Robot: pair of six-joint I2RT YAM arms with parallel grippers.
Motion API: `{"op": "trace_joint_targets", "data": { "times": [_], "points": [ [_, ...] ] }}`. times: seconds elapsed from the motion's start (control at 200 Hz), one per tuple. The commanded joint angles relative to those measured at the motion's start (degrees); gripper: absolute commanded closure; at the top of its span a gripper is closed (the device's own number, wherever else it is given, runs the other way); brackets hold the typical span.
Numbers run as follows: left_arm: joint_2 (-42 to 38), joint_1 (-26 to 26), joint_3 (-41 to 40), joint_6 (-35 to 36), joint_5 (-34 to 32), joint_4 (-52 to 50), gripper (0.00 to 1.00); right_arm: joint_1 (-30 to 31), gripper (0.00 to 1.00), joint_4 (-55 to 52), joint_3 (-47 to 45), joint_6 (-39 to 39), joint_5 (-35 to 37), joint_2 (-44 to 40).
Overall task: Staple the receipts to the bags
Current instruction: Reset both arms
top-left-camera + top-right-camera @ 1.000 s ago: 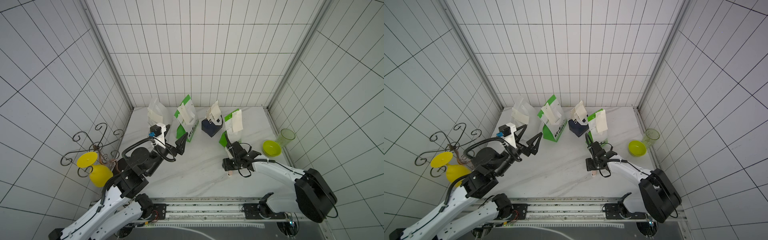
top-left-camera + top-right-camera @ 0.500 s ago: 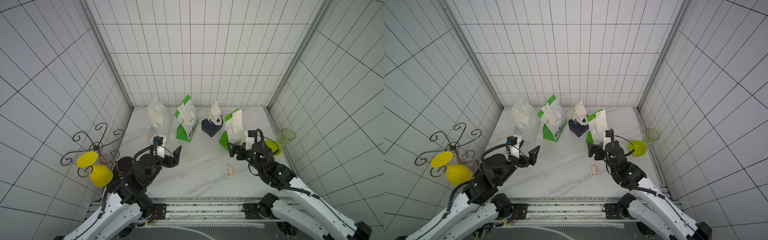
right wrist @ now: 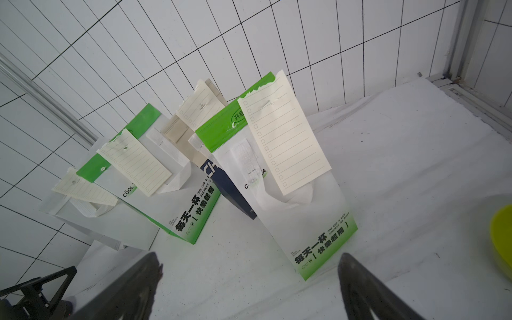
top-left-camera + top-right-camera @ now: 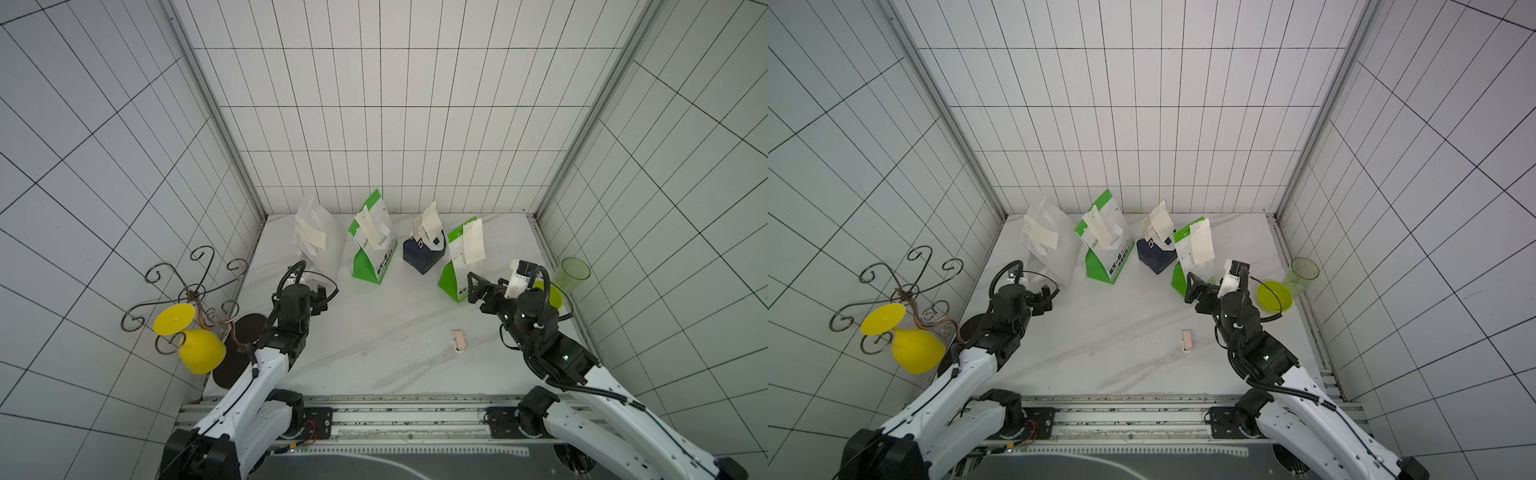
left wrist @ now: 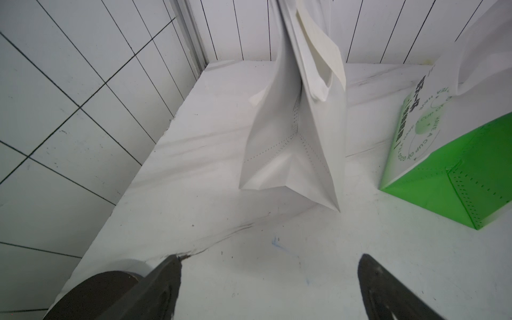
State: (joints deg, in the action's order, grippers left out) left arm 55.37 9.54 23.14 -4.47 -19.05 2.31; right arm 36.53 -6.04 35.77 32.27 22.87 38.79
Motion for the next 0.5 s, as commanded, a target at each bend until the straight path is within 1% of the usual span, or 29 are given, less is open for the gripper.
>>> {"op": "trace_joint_targets", "data": {
  "times": [0.0, 0.105, 0.16, 0.225, 0.29, 0.34, 0.43, 0.495],
  "points": [
    [6.94, -1.28, -5.08, 5.15, 2.02, 22.07, 0.02, 0.21, 0.01, 0.36, -2.37, -0.46, 6.25, -0.15],
    [13.84, -2.83, -5.80, 4.17, 4.53, 32.33, 0.03, -0.74, 0.01, 0.68, -3.02, -0.55, 7.66, -0.59],
    [17.88, -3.25, -5.53, 5.08, 6.04, 38.44, 0.03, -1.70, 0.01, 1.35, -3.25, -0.84, 7.20, -0.38],
    [21.35, -3.22, -3.71, 7.70, 8.05, 40.63, 0.03, -2.66, 0.01, 1.69, -3.35, -0.74, 6.92, 0.55],
    [23.89, -4.09, -3.49, 7.90, 8.51, 44.58, 0.02, -3.43, 0.00, 1.70, -3.17, -0.96, 7.30, 1.75],
    [25.33, -6.21, -2.31, 6.75, 12.43, 44.25, 0.02, -3.95, 0.00, 1.92, -3.03, -1.45, 8.17, 2.53],
    [25.47, -10.53, 0.27, 3.88, 18.81, 38.96, 0.03, -6.02, 0.01, 5.24, -3.87, -4.49, 8.74, 3.11],
    [26.26, -13.53, 0.46, 1.81, 22.58, 39.73, 0.03, -8.08, 0.01, 7.58, -5.07, -4.42, 10.77, 3.40]
  ]
}}
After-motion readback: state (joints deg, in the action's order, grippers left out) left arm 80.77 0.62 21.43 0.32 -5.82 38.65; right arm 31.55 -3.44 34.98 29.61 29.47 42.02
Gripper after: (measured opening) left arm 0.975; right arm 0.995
